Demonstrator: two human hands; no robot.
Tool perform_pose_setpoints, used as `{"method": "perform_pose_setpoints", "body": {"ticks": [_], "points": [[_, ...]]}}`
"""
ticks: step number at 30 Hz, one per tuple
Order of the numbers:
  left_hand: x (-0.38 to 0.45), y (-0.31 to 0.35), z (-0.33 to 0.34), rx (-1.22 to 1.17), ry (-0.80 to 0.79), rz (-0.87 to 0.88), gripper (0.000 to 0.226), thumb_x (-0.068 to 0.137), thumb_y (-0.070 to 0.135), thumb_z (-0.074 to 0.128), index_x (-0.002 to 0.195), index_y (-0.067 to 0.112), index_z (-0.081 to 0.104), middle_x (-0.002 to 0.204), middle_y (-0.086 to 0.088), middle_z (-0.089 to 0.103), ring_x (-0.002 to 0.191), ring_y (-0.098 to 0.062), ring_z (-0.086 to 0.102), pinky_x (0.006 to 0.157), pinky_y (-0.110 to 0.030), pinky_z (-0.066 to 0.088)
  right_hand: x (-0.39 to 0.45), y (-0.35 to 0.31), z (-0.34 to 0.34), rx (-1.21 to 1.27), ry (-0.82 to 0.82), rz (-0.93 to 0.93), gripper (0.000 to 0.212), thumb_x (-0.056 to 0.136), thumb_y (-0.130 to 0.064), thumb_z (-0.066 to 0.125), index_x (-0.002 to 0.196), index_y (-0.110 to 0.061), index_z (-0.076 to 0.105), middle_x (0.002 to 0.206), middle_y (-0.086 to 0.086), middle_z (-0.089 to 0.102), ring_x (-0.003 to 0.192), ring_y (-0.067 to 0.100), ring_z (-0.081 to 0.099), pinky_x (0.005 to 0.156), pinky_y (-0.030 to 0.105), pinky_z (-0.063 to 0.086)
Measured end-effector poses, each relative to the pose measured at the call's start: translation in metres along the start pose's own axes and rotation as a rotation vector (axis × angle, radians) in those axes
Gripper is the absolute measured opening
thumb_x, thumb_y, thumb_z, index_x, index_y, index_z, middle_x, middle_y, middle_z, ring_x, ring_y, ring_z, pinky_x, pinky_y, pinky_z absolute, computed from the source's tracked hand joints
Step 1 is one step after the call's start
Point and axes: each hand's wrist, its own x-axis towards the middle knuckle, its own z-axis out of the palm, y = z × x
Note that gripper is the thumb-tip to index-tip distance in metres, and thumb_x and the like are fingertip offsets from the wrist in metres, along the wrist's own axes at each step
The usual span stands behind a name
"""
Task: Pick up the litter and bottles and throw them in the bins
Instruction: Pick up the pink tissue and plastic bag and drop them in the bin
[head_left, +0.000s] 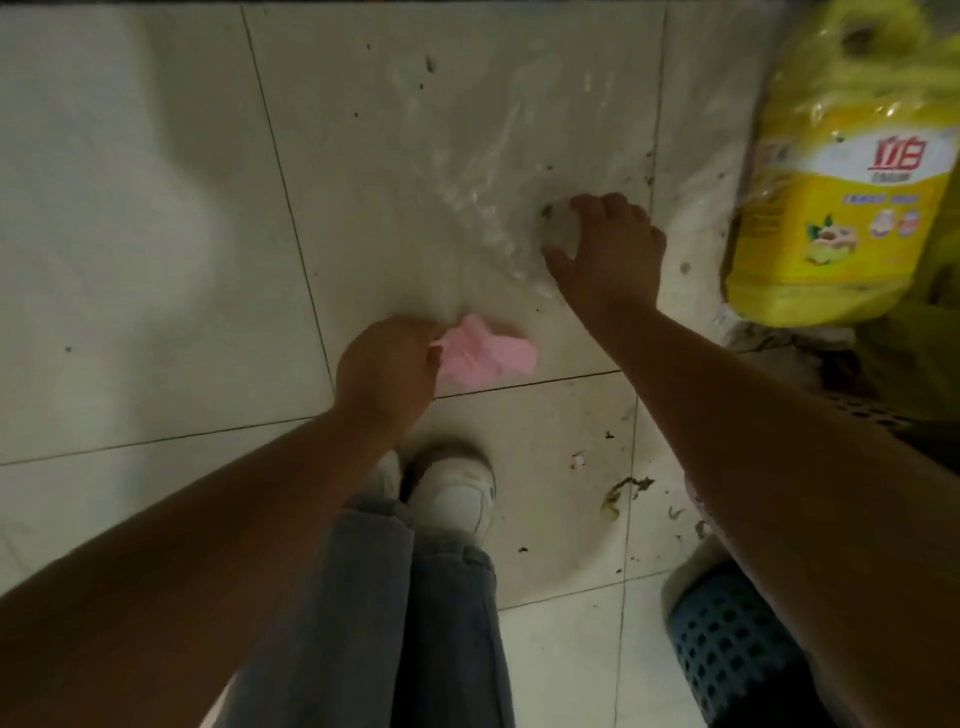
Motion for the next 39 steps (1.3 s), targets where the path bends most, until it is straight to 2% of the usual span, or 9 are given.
{"method": "perform_pose_setpoints", "body": {"ticks": [2, 9, 14, 18, 25, 29, 31, 34, 39], "points": [[-0.003, -0.011, -0.01, -0.039, -0.002, -0.064, 0.028, 0.098, 0.014, 0.048, 0.118, 0.003, 0.063, 0.115, -0.019, 0.066, 0.108, -0.032, 0.06, 0.09, -0.036, 0.046, 0.004, -0.006, 0.006, 0.069, -0.004, 0.027, 0.044, 0.091, -0.027, 0.055, 0.129, -0.007, 0.046, 0.132, 0.015, 0.048, 0.121, 0.03, 0.046, 0.102, 0.04, 0.038], [-0.009, -0.039, -0.04, -0.085, 0.15, -0.145, 0.019, 0.094, 0.009, 0.055, 0.095, -0.004, 0.069, 0.089, -0.023, 0.07, 0.076, -0.027, 0.059, 0.067, -0.026, 0.035, 0.005, -0.03, 0.022, 0.217, -0.003, 0.218, 0.091, 0.08, -0.061, 0.056, 0.145, -0.01, 0.018, 0.14, 0.018, 0.037, 0.127, 0.033, 0.039, 0.102, 0.045, 0.038], [-0.006, -0.051, -0.051, -0.107, 0.219, -0.181, 0.019, 0.094, 0.01, 0.056, 0.099, -0.005, 0.068, 0.095, -0.022, 0.071, 0.076, -0.015, 0.047, 0.07, -0.023, 0.034, 0.003, -0.039, 0.041, 0.231, 0.128, 0.229, 0.063, 0.087, -0.046, 0.055, 0.137, -0.013, 0.037, 0.133, 0.015, 0.047, 0.121, 0.03, 0.044, 0.1, 0.041, 0.036], [-0.013, -0.05, -0.062, -0.112, 0.246, -0.244, 0.02, 0.094, 0.009, 0.055, 0.1, -0.006, 0.067, 0.098, -0.022, 0.071, 0.077, -0.016, 0.047, 0.07, -0.022, 0.032, -0.008, -0.042, 0.035, 0.299, 0.179, 0.247, 0.028, 0.092, -0.017, 0.048, 0.113, -0.002, 0.06, 0.114, 0.018, 0.062, 0.106, 0.033, 0.056, 0.097, 0.041, 0.035], [-0.079, -0.006, -0.12, -0.11, 0.222, -0.297, 0.019, 0.095, 0.004, 0.053, 0.096, -0.008, 0.067, 0.093, -0.025, 0.07, 0.075, -0.022, 0.053, 0.068, -0.023, 0.033, -0.101, -0.021, -0.035, 0.392, 0.176, 0.205, 0.022, 0.093, -0.006, 0.048, 0.092, 0.007, 0.066, 0.094, 0.025, 0.069, 0.087, 0.037, 0.065, 0.088, 0.039, 0.042], [-0.137, 0.043, -0.175, -0.072, 0.234, -0.234, 0.019, 0.094, 0.005, 0.053, 0.094, -0.008, 0.066, 0.094, -0.025, 0.07, 0.075, -0.025, 0.054, 0.066, -0.024, 0.032, -0.18, -0.007, -0.092, 0.558, 0.251, 0.164, 0.02, 0.086, 0.004, 0.054, 0.074, 0.015, 0.065, 0.076, 0.034, 0.067, 0.07, 0.042, 0.066, 0.068, 0.044, 0.052], [-0.166, 0.071, -0.201, -0.024, 0.236, -0.166, 0.019, 0.095, 0.007, 0.053, 0.096, -0.007, 0.066, 0.096, -0.024, 0.07, 0.082, -0.03, 0.06, 0.066, -0.024, 0.033, -0.22, 0.003, -0.119, 0.666, 0.171, 0.24, 0.023, 0.091, -0.003, 0.051, 0.081, 0.013, 0.065, 0.085, 0.031, 0.067, 0.079, 0.036, 0.063, 0.072, 0.036, 0.045], [-0.203, 0.12, -0.232, 0.021, 0.268, -0.03, 0.019, 0.095, 0.009, 0.053, 0.1, -0.005, 0.067, 0.099, -0.023, 0.069, 0.083, -0.029, 0.058, 0.066, -0.023, 0.03, -0.275, 0.019, -0.157, 0.825, 0.211, 0.343, 0.027, 0.093, -0.017, 0.048, 0.073, -0.004, 0.061, 0.075, 0.02, 0.056, 0.072, 0.02, 0.048, 0.057, 0.018, 0.021], [-0.266, 0.192, -0.239, 0.122, 0.258, 0.235, 0.019, 0.094, 0.008, 0.054, 0.1, -0.005, 0.066, 0.098, -0.026, 0.069, 0.092, -0.035, 0.061, 0.065, -0.021, 0.024, -0.379, 0.046, -0.186, 0.895, 0.436, 0.355, 0.03, 0.074, -0.014, 0.048, 0.062, 0.008, 0.065, 0.065, 0.029, 0.065, 0.059, 0.019, 0.05, 0.056, 0.011, 0.021]]}}
